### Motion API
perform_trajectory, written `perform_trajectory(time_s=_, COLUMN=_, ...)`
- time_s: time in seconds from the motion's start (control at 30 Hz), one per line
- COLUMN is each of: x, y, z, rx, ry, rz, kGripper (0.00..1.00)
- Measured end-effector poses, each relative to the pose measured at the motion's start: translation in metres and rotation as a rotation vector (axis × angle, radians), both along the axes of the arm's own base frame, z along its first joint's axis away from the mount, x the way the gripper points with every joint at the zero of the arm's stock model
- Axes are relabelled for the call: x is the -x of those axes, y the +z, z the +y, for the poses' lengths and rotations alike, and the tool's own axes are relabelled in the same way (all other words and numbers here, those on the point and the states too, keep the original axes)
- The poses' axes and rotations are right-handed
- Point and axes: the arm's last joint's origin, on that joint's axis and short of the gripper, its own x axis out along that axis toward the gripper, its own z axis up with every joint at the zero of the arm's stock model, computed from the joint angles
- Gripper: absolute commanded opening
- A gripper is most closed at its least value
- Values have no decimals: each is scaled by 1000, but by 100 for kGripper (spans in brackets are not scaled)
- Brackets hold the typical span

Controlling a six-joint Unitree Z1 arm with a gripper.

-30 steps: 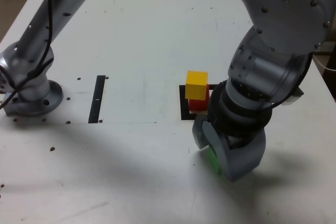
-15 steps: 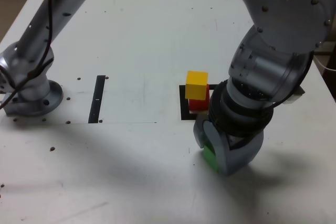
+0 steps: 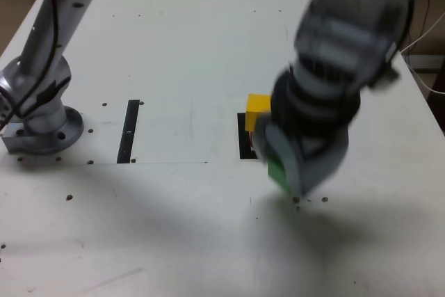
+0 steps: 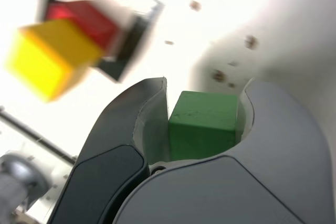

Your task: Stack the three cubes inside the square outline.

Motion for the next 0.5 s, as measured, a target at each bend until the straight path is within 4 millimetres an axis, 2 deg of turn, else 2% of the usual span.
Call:
perform_trajectory(time_s=0.13, x=1, y=28, z=22, rx=-46, ry=107, rz=-50, kGripper=35)
perform_trajectory(time_s=0.3, x=6, y=58, z=49, rx=-18, ry=290, rz=-141, kGripper=35)
perform_trajectory(time_s=0.5, x=12, y=61, z=78, rx=25, ry=502, rz=-125, kGripper=35)
